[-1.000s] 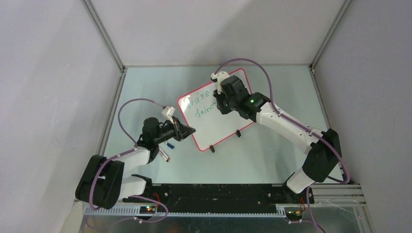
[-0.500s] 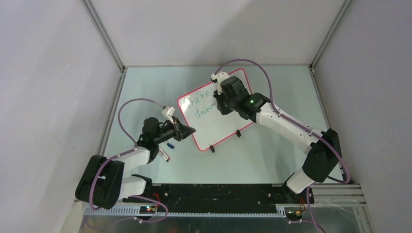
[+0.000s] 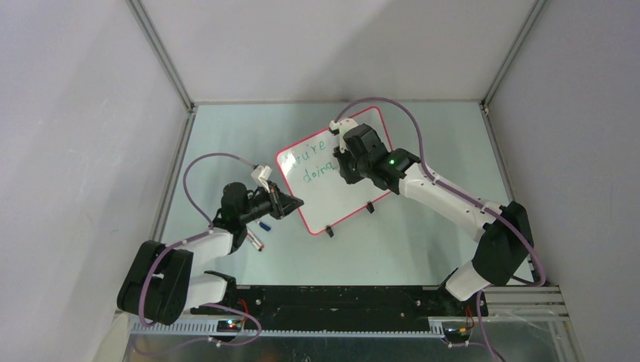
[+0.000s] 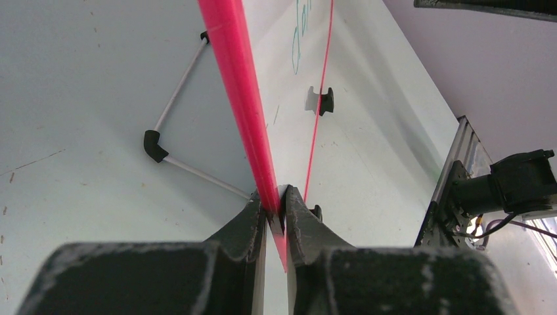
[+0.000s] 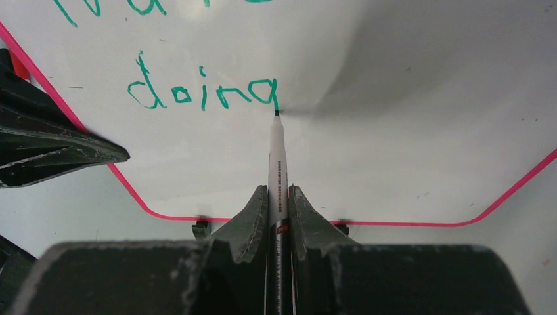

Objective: Write a sentence on the whiteboard

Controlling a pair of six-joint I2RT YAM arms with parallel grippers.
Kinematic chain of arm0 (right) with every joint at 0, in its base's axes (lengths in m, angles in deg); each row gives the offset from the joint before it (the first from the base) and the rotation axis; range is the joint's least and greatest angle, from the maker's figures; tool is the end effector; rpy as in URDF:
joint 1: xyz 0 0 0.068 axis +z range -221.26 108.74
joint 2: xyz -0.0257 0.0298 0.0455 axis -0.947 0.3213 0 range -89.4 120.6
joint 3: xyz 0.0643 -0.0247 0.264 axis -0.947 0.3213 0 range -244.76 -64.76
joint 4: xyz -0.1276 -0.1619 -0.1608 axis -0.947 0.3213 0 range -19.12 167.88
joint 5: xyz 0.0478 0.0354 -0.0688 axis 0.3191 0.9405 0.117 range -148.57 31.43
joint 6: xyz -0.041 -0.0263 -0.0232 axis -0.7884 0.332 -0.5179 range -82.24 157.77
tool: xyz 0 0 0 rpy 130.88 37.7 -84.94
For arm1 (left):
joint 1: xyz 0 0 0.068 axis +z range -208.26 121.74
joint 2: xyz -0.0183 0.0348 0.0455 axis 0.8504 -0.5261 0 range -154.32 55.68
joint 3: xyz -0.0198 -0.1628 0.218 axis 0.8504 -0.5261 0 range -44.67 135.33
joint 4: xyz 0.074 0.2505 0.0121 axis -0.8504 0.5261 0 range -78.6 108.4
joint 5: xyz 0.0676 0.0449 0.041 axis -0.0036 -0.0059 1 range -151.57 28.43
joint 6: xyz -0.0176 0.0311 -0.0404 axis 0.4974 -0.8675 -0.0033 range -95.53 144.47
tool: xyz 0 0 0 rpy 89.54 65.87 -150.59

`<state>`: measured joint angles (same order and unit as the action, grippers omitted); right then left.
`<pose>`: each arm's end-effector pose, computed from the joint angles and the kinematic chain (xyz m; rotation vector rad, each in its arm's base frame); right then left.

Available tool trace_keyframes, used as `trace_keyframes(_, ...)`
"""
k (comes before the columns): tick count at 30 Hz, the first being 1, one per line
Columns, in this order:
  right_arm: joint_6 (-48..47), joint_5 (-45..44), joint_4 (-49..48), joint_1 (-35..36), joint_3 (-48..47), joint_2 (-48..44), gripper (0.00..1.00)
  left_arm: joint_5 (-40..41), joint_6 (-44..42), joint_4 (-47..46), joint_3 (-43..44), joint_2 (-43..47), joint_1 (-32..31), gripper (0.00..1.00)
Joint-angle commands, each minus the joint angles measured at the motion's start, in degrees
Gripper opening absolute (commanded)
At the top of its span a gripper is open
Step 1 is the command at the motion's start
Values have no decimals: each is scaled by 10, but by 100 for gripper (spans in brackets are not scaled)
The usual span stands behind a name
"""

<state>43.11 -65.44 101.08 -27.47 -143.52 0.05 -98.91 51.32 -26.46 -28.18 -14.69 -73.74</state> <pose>0.2571 0.2405 0.3194 -0.6968 2.1895 0.3110 0.2087 -0.0801 0.1713 0.2902 1.9182 -1.1037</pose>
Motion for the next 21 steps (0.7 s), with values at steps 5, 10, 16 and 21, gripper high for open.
trace_keyframes(5, 6, -10, -2, 12, 14, -18, 0, 39, -53, 40, 4, 1, -2, 7)
trace_keyframes(10, 3, -11, -7, 22, 15, -18, 0, 39, -53, 40, 4, 1, -2, 7)
trace_keyframes(16, 1, -3, -22, 28, 15, -17, 0, 41, -55, 42, 4, 1, -4, 7)
trace_keyframes(21, 0, -4, -27, 29, 12, -19, 0, 42, -55, 44, 5, 1, -4, 7)
